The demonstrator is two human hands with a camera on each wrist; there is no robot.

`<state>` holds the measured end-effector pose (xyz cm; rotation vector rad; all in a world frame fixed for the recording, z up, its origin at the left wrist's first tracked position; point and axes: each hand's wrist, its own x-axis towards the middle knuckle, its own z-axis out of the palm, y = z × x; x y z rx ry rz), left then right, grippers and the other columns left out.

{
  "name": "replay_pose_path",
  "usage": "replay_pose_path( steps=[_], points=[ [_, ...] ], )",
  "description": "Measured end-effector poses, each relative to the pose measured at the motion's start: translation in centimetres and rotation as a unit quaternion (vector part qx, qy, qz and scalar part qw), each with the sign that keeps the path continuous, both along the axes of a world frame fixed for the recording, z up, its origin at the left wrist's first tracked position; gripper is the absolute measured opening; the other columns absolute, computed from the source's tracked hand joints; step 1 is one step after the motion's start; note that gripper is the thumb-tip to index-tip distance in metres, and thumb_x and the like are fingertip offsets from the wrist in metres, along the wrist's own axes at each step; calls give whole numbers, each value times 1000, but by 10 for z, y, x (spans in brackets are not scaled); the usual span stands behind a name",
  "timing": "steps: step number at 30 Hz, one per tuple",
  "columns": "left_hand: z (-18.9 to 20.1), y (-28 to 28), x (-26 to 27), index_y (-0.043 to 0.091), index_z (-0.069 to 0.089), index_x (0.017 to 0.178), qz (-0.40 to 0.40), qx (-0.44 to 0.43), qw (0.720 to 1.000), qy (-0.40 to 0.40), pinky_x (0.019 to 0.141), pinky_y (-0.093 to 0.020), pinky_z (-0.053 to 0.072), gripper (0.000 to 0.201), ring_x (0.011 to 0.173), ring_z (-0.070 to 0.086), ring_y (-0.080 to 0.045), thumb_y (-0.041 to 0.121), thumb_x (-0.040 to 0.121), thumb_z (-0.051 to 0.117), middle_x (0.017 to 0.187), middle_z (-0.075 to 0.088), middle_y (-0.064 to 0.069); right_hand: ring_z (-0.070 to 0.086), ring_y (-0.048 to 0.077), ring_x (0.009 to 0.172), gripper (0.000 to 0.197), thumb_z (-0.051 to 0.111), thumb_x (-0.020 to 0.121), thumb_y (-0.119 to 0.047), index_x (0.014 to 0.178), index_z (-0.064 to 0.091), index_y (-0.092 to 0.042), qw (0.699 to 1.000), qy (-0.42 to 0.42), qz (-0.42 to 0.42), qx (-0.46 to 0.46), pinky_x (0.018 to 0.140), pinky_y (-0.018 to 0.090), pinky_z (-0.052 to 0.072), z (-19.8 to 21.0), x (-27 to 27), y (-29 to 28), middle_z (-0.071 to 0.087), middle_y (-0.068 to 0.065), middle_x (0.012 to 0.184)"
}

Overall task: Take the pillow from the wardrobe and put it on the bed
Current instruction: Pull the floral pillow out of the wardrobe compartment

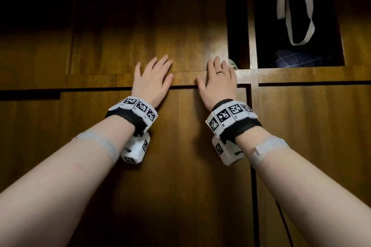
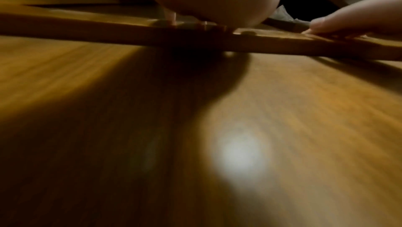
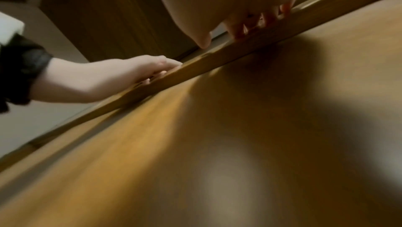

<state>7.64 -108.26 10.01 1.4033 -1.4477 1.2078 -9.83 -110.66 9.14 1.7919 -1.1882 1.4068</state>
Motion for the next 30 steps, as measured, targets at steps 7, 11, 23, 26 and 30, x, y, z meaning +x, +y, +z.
replay_pose_path(
  steps=[7,11,23,26,30],
  points=[
    [-1,10,8,24,29,148,19,-26,998,51,120,-49,11,52,148,20,-23,37,98,27,160,22,-5,23,19,144,47,32,98,-34,143,40,-22,996,19,92,11,117,37,14,10,31,17,28,-1,156],
    [10,16,-15,24,26,149,-18,-4,998,-54,121,-42,12,53,149,19,-19,30,97,30,161,20,-1,14,24,146,55,38,95,-25,148,25,-19,987,-73,137,33,119,40,10,15,31,19,15,6,159],
    [28,14,-21,22,35,145,1,38,995,-95,118,-43,17,54,146,26,-21,16,91,37,157,32,2,27,17,138,44,35,95,-18,131,53,-36,990,-51,120,54,110,34,18,30,34,9,34,-9,152],
    [26,18,-13,23,40,141,59,21,993,-97,109,-44,26,49,136,36,-26,25,93,32,153,37,-1,13,20,145,43,37,94,-20,123,58,-44,994,22,91,61,111,40,16,39,31,14,13,-11,159],
    [29,22,-1,23,43,137,152,11,984,-91,112,-56,20,47,133,38,-31,33,94,26,147,42,-5,22,20,142,38,37,94,-25,122,60,-35,992,-5,124,15,112,42,16,52,31,14,20,-5,158]
  ],
)
